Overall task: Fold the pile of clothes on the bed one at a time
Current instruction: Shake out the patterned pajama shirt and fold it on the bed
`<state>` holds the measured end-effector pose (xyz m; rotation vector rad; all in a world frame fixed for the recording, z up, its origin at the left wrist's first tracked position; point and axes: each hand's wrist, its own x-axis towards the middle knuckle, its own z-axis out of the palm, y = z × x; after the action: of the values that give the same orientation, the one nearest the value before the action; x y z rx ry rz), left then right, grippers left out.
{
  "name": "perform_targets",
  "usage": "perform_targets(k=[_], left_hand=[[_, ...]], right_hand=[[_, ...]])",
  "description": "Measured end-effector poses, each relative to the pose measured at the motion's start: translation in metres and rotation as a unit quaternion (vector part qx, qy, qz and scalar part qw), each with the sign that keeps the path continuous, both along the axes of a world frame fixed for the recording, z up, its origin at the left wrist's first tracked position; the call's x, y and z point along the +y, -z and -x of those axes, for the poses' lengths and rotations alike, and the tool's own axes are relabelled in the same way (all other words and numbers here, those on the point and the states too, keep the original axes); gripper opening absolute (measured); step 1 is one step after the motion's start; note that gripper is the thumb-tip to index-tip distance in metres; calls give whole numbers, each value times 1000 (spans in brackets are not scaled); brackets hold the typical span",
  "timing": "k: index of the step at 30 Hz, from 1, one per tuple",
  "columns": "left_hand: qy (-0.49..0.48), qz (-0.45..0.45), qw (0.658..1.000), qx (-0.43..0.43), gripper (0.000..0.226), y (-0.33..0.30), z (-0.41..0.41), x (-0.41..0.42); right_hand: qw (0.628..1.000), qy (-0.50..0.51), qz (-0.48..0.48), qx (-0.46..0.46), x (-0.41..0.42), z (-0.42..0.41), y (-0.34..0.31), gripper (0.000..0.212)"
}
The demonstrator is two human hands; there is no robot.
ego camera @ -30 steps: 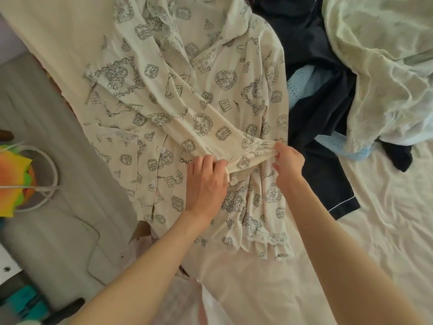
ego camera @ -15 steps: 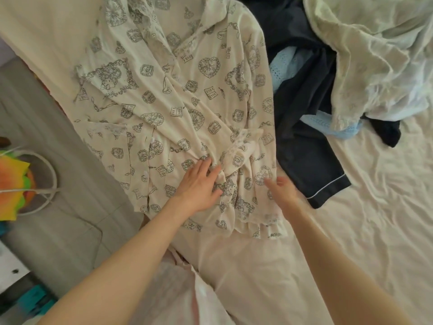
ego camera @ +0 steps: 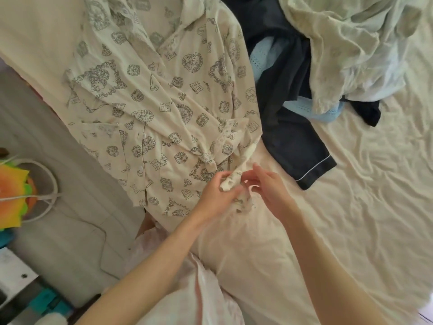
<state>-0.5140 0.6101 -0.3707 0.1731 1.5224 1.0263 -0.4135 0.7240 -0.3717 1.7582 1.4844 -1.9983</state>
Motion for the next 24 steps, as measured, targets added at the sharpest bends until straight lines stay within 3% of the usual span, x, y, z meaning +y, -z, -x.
perform_targets(k=[2, 5, 8, 10, 12, 15, 17, 24], left_hand=[[-12, 30, 998, 57, 2, -4, 12, -1], [-43, -6, 999, -12, 20, -26, 34, 7], [-59, -35, 996, -61, 38, -56, 52, 24], [-93, -52, 992, -59, 39, -79, 66, 32], [-130, -94, 984, -75, 36, -98, 83, 30], [-170, -121, 977, -43, 30, -112, 114, 11], [-220, -91, 971, 9, 21, -109, 138, -5], [-354, 12, 935, 20, 18, -61, 190, -55]], right_hand=[[995, 31, -57, -70, 1, -2, 4, 40], [977, 170, 69, -111, -2, -4, 9, 38], [913, 305, 270, -20, -11, 3, 1, 57], [866, 360, 338, 78, -12, 14, -8, 67], [844, 373, 356, 148, -8, 30, -16, 67], [833, 391, 346, 184, -5, 59, -24, 61], [825, 398, 351, 193, -6, 77, -22, 58], [851, 336, 377, 142, -21, 147, 15, 68]])
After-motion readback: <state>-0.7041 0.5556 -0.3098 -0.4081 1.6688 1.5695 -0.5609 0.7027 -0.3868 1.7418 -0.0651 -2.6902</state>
